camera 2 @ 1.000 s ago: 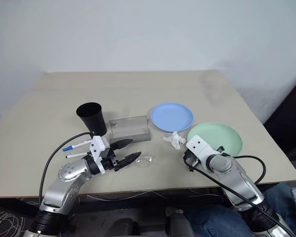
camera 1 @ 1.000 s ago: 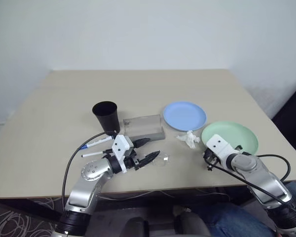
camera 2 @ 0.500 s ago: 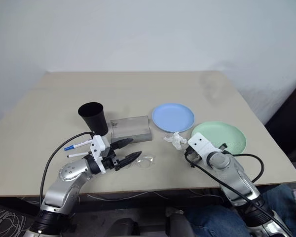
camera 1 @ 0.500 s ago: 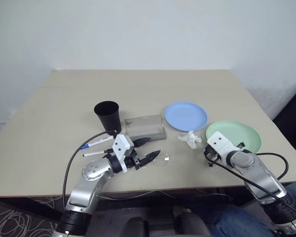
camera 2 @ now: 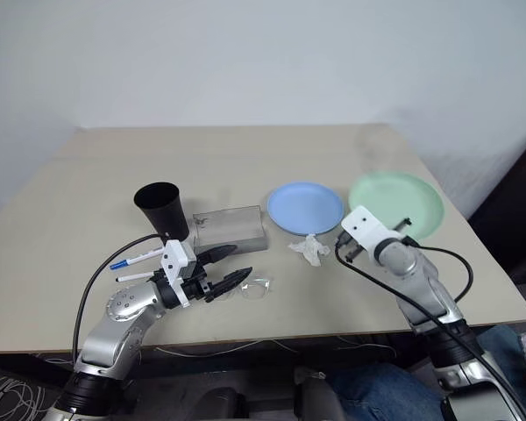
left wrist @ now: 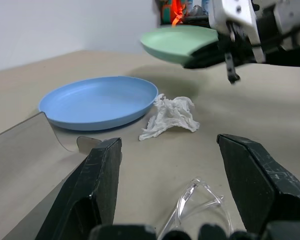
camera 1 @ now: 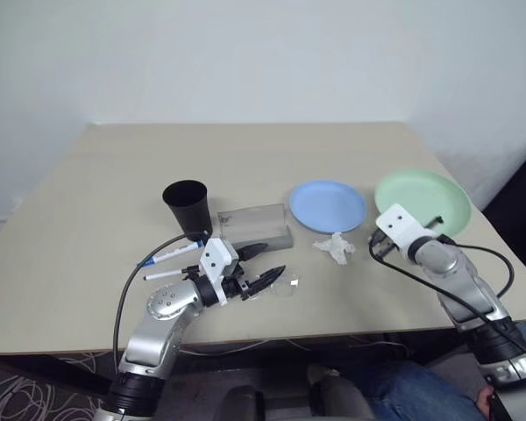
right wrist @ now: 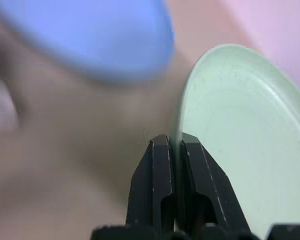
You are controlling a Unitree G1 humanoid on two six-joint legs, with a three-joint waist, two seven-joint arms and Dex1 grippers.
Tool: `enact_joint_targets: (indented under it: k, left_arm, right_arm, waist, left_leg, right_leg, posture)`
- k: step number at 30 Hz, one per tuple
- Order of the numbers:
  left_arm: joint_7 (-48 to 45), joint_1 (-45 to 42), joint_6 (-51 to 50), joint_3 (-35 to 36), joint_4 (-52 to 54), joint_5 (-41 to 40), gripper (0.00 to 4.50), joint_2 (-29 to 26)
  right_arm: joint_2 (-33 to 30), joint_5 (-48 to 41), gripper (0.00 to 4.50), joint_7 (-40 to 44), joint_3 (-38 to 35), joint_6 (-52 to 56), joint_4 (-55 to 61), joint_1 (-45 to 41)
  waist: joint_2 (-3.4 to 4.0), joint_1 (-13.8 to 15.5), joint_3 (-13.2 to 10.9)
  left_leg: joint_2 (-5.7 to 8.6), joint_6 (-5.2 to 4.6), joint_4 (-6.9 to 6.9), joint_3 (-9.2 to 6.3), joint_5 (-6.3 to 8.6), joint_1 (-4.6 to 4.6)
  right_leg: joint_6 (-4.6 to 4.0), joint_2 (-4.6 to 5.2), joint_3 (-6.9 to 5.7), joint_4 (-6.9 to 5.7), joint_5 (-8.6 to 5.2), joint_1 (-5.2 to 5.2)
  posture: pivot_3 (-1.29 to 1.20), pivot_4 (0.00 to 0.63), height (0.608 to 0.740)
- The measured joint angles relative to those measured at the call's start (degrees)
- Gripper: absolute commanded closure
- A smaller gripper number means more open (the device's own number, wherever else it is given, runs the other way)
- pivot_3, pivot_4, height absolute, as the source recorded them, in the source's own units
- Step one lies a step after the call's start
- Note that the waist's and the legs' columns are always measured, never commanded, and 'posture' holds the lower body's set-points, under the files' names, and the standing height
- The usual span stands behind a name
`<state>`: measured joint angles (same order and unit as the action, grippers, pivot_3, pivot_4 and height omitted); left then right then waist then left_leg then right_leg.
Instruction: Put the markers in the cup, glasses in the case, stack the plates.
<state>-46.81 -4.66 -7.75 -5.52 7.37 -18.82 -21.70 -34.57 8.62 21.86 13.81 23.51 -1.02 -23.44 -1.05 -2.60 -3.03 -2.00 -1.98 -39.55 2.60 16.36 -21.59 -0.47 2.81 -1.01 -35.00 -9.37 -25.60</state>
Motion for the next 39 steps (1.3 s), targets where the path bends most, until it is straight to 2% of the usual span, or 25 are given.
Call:
enact_joint_targets:
  k: [4,7,11,21,22,28,35,39]
  left_arm:
    - [0.0,-0.1,0.1,0.1,-0.2,0.0,1.28,-0.1]
    - [-0.1,-0.6,0.3,0.2,-0.9,0.0,1.28,-0.1]
    - [0.0,-1.2,0.6,0.2,-1.5,0.1,1.28,-0.1]
    - [1.2,-0.7,1.0,0.2,-1.3,0.1,1.28,-0.2]
    - [1.3,-0.6,1.0,0.2,-1.2,0.1,1.28,-0.2]
    - [1.9,-0.2,1.0,0.2,-1.1,0.1,1.28,-0.5]
    - [1.9,-0.3,1.0,0.2,-1.1,0.1,1.28,-0.5]
    - [1.7,-0.6,1.0,0.2,-1.1,0.1,1.28,-0.5]
  right_arm:
    - [2.0,-5.0,4.47,7.6,-1.2,-7.9,-4.9,-3.5]
    - [2.5,-6.6,4.47,15.4,-0.5,-14.7,-13.2,-8.8]
    - [5.8,-6.7,4.47,21.8,0.3,-23.4,-25.5,-16.2]
    - [11.3,-4.4,4.47,27.3,1.7,-35.9,-45.0,-23.9]
    - [11.6,-4.1,3.98,27.6,1.7,-36.5,-46.2,-24.5]
    - [13.0,-4.0,2.14,27.7,1.3,-39.3,-49.4,-26.4]
    - [12.8,-4.3,2.14,27.6,-1.3,-40.0,-48.6,-26.3]
    - [11.6,-6.9,2.14,30.1,-3.4,-36.0,-43.7,-24.2]
  waist:
    - [-0.01,0.0,0.0]
    - [0.02,0.0,0.0]
    - [0.02,-0.1,0.0]
    - [0.1,-0.1,0.0]
    - [0.1,0.0,0.0]
    - [0.14,0.0,0.0]
    - [0.15,0.0,0.0]
    - [0.16,0.0,0.0]
  left_leg:
    - [0.02,-0.03,-0.01,0.01,-0.01,-0.01]
    - [0.03,-0.07,-0.04,0.01,-0.01,0.03]
    - [0.01,-0.06,-0.03,0.05,-0.02,0.08]
    - [0.02,-0.08,-0.03,0.06,-0.01,0.06]
    - [0.02,-0.07,-0.03,0.07,-0.01,0.08]
    - [0.02,-0.06,-0.11,0.07,-0.02,0.11]
    - [0.02,-0.06,-0.18,0.07,-0.02,0.17]
    - [0.02,-0.06,-0.21,0.06,-0.03,0.21]
  right_leg:
    - [0.01,0.01,-0.01,0.05,0.01,0.05]
    - [0.01,0.02,0.05,0.05,0.02,0.06]
    - [0.02,-0.03,0.03,-0.03,0.04,0.08]
    - [0.14,-0.01,0.13,-0.06,0.12,0.06]
    - [0.14,-0.01,0.12,-0.1,0.12,0.06]
    - [0.14,-0.01,0.08,-0.31,0.11,0.05]
    - [0.15,0.0,0.16,-0.53,0.1,0.02]
    - [0.15,-0.01,0.13,-0.63,0.1,0.03]
  posture:
    - [0.0,0.0,0.721]
    - [0.0,0.0,0.721]
    - [0.0,0.0,0.721]
    - [0.0,0.0,0.721]
    - [0.0,0.0,0.721]
    - [0.0,0.0,0.721]
    - [0.0,0.0,0.721]
    - [0.0,0.0,0.721]
